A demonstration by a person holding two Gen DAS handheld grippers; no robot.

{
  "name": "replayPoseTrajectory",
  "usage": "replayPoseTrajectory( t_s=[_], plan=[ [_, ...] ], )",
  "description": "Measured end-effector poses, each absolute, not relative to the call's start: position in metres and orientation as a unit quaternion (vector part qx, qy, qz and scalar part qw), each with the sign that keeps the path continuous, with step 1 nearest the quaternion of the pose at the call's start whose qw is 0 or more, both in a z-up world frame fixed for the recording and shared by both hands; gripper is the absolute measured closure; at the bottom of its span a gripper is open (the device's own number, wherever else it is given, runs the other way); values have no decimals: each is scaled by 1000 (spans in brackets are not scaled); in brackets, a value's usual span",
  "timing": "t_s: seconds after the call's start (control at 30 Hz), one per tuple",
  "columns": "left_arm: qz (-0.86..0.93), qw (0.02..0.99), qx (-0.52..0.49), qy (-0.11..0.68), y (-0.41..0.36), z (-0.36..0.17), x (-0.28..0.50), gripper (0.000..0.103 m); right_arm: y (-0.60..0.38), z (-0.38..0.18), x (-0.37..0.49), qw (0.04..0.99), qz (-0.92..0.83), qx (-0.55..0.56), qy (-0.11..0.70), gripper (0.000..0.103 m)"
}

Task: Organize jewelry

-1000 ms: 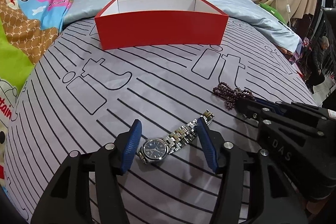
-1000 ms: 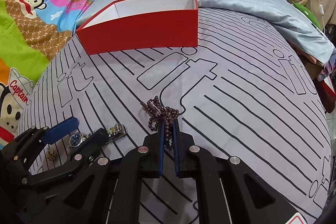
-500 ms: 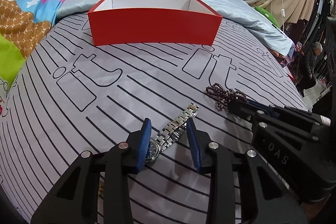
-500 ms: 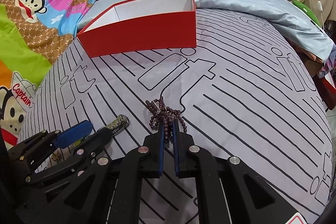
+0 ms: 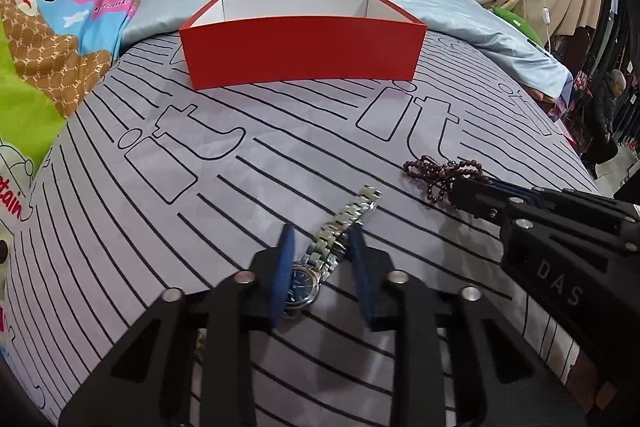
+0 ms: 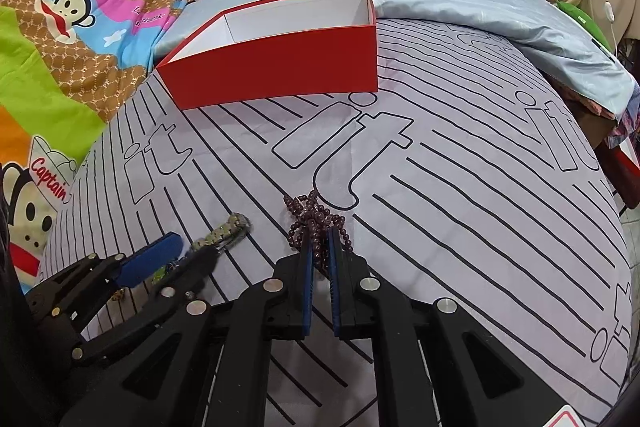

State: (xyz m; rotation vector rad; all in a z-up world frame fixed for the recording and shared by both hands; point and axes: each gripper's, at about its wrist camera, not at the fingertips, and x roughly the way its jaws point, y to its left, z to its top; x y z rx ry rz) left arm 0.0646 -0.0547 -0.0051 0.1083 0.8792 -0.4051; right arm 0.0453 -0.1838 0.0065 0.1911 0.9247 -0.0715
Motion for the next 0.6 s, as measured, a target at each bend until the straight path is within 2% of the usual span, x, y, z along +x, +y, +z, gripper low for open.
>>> replayPoseTrajectory(
  t_s=[0.1, 0.6],
  plan=[
    [-197, 884, 57, 421, -50, -5, 58, 92, -181, 7, 44, 890, -32, 91, 445, 97],
    [-171, 883, 27, 436, 0, -4, 12, 92, -157, 0, 29, 885, -4, 78, 459, 99]
  ],
)
